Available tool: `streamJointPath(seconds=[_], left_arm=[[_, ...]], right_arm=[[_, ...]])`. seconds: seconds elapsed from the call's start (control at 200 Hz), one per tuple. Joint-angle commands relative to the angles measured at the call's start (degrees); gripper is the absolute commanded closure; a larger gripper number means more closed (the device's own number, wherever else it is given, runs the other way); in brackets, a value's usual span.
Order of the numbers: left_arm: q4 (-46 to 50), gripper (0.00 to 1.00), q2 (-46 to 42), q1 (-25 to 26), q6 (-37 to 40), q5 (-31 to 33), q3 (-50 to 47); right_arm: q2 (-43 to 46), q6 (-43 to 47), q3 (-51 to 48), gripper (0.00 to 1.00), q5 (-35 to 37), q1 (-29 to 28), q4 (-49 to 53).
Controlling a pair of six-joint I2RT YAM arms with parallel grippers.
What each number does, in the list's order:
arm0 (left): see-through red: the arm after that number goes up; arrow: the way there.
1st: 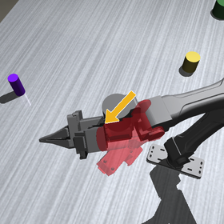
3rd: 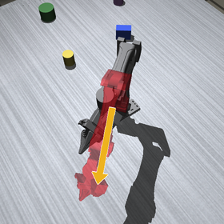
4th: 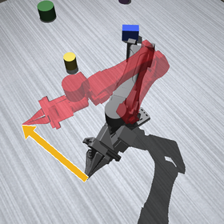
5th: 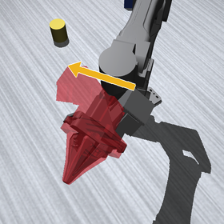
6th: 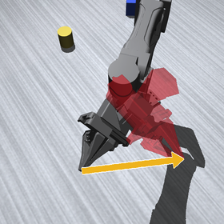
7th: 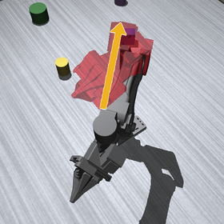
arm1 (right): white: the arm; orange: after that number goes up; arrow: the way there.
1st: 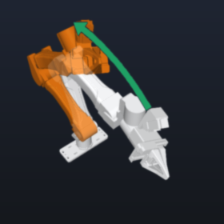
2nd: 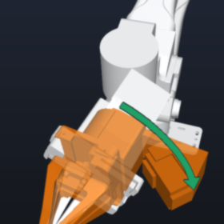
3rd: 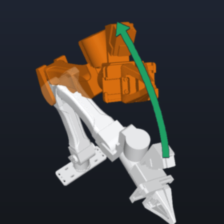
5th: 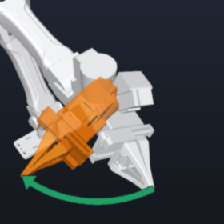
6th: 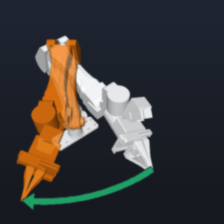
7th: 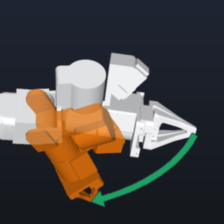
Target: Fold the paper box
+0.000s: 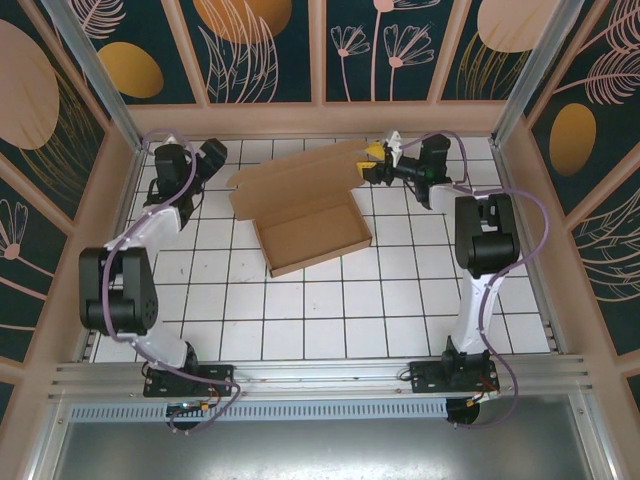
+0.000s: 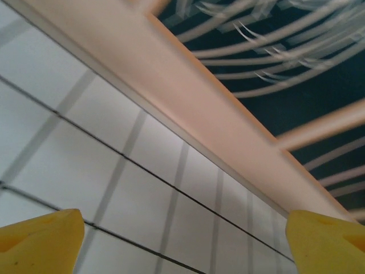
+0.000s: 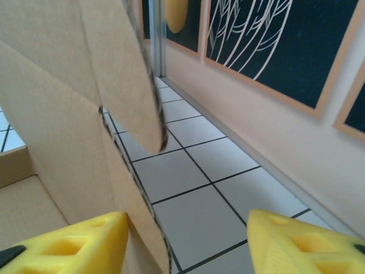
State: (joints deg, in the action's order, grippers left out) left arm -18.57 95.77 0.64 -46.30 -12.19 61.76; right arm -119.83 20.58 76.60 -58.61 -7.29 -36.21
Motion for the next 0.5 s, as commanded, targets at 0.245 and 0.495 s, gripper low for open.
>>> streamJointPath(seconds=[0.245, 0.495], left_arm=[[-19.4, 0.15, 8.9, -0.1, -8.4, -24.1, -2.7], [-22.5, 0.15, 7.8, 0.1, -10.0, -24.0, -7.3]], right_arm=[[-1.7, 8.0, 3.6, 0.71, -1.1, -2.4, 12.4], [4.3, 3.0, -6.5, 1.0, 18.9, -6.6, -0.9]])
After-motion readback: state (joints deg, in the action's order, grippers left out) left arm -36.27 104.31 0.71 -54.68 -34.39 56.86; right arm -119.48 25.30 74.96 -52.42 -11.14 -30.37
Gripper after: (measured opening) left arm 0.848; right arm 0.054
